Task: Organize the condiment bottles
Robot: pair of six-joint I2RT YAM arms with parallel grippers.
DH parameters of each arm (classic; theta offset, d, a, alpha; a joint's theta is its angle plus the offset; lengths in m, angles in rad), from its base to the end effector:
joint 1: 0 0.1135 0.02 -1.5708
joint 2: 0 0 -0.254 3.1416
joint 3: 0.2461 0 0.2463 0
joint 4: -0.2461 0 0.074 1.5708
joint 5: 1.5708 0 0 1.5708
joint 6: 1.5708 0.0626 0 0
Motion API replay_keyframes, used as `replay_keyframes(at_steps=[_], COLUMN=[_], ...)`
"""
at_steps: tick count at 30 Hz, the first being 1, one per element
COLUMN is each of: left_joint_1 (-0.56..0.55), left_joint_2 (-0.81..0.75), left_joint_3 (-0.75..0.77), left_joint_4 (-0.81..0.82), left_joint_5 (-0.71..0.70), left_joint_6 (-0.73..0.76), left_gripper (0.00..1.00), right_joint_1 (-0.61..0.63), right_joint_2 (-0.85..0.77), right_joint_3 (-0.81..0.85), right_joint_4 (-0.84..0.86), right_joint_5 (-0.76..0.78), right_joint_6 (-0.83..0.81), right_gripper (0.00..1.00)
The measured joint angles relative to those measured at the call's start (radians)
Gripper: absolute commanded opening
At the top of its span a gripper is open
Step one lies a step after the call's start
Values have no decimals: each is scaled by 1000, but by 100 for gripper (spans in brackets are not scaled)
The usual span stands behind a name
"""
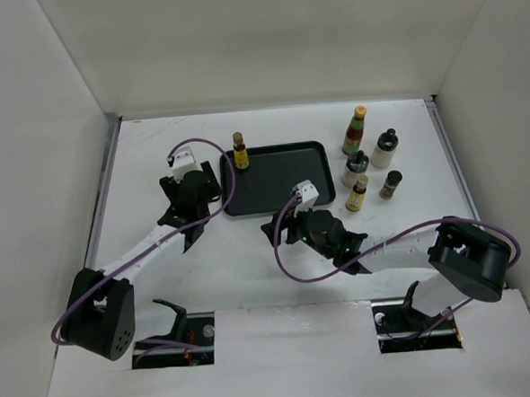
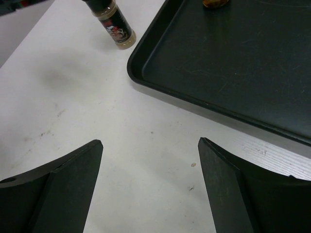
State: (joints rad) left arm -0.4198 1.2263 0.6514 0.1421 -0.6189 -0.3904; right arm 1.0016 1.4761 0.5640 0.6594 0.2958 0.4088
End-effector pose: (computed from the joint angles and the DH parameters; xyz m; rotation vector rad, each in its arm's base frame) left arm 0.2712 -0.0813 0.2206 -0.3570 1.8867 0.0786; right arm 0.1874 0.2591 0.1807 -0.3382 1.8429 0.7234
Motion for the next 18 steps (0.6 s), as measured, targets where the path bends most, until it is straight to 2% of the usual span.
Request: replay_keyframes(at_steps=[5, 11, 18], left_joint_1=[21, 29, 33], left_joint_2=[91, 185, 240], left_joint_3=[0, 9, 19], left_joint_4=[45, 97, 126], left_joint_5=[19, 41, 42], left_joint_6=[-4, -4, -2], left_gripper=[74, 62, 58], right_joint_1=[-1, -1, -1], right_joint_2=[3, 5, 5], right_joint_3=[0, 0, 0], right_joint_4=[0, 0, -1], right_joint_5=[-2, -8, -10], right_joint_6=[0, 0, 0], right_gripper=[87, 86, 86])
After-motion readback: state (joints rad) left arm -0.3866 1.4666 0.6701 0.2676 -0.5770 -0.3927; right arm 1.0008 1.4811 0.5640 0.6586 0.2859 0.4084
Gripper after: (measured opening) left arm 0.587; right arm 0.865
